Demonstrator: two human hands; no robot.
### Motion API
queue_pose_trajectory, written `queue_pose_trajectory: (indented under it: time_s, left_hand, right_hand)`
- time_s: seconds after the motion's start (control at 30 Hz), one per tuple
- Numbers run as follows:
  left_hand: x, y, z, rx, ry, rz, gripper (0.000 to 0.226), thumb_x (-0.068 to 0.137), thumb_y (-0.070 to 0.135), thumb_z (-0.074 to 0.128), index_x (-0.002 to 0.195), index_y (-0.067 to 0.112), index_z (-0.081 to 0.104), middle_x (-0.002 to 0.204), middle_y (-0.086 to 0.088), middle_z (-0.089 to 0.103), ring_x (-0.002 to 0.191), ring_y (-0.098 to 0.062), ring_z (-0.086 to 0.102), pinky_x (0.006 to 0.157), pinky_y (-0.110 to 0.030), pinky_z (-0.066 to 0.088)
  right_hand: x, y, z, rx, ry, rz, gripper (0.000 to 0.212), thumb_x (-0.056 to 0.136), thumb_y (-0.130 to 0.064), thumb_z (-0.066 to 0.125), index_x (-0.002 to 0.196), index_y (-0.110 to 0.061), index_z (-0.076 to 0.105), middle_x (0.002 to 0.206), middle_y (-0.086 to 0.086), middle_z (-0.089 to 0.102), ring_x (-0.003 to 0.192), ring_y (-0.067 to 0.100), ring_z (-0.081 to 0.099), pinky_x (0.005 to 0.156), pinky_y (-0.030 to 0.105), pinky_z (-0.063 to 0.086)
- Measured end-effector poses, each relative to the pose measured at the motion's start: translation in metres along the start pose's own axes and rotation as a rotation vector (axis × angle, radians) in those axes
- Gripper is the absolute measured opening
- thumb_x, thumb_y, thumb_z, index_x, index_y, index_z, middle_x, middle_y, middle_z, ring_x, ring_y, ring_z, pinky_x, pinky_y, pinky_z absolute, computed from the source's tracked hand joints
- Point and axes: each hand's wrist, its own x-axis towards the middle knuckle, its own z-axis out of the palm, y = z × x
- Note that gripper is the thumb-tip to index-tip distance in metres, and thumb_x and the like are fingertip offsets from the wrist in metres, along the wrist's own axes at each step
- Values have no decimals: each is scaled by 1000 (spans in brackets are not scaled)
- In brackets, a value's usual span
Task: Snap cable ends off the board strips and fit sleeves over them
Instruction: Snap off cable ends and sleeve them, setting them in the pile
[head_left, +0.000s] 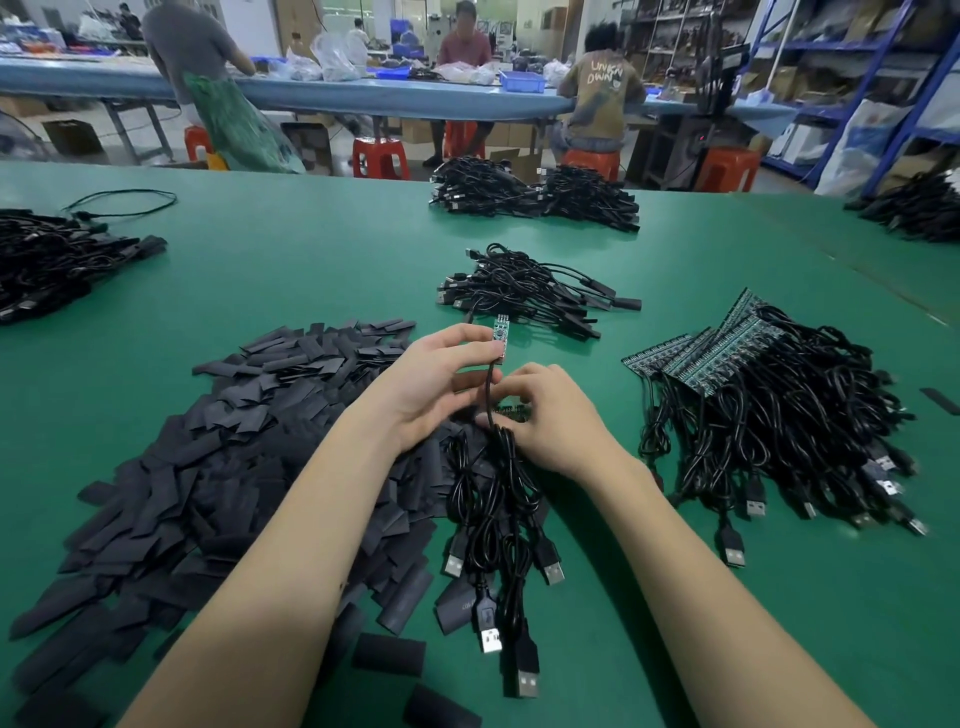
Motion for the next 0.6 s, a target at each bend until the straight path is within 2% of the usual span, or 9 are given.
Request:
queue_pose_trajectory:
  time_s: [0.1,0.17,0.2,0.3,0.33,0.43,0.53,0.6]
  left_hand:
    - [0,-1,0,7,3,1,12,92,3,65,92,15,64,75,2,65,62,-12,65,63,-24,57]
    - [0,-1,0,42,10,1,11,91,5,67,91,16,65,77,3,66,63,-11,66,64,-22,56]
    - [0,-2,0,71,16,5,10,91,7,68,90,17,66,78,3,67,64,-10,66,65,-21,56]
    - [1,-3,0,156,20,17,8,91,11,70,89,19,67,77,5,69,64,-9,66,65,-20,55]
    - [0,-4,1,167,11,16,8,91,12,70,89,19,67,76,6,70,65,-9,66,65,-19,55]
    - [0,-5,5,198,-17,14,7,91,13,71,91,19,67,78,5,69,66,-10,66,68,-21,54]
    - [-1,-6,7,215,-31,22,8,91,13,71,92,20,68,79,2,69,68,-12,65,77,-28,52]
    - [-1,-6,6,217,-39,22,7,92,14,71,94,19,68,81,1,69,69,-13,65,80,-31,51]
  right_hand:
    - [1,-2,-2,146,136,73,10,83,-24,77,79,-29,70,86,-11,68,77,9,55,74,25,45]
    - [2,0,-11,328,221,238,10,82,-18,74,77,-24,70,73,-10,69,63,1,58,64,13,45]
    - [2,0,-16,486,235,325,11,83,-14,71,77,-23,68,69,-9,67,60,2,59,62,11,45]
    - [2,0,-32,1087,196,458,17,88,1,64,78,-13,61,70,1,65,60,14,64,56,20,48]
    - [2,0,-36,1162,171,463,20,88,2,64,79,-15,59,72,1,67,61,15,65,55,20,48]
    - [-1,-1,-40,1071,34,418,24,87,-3,67,81,-22,53,82,1,69,59,13,62,54,20,44]
    - [-3,0,-38,1084,-28,353,27,88,1,69,80,-18,54,77,2,57,58,12,58,55,19,46]
    - [-5,2,-38,1151,-63,324,24,89,3,68,81,-16,56,73,2,55,60,12,59,56,19,48]
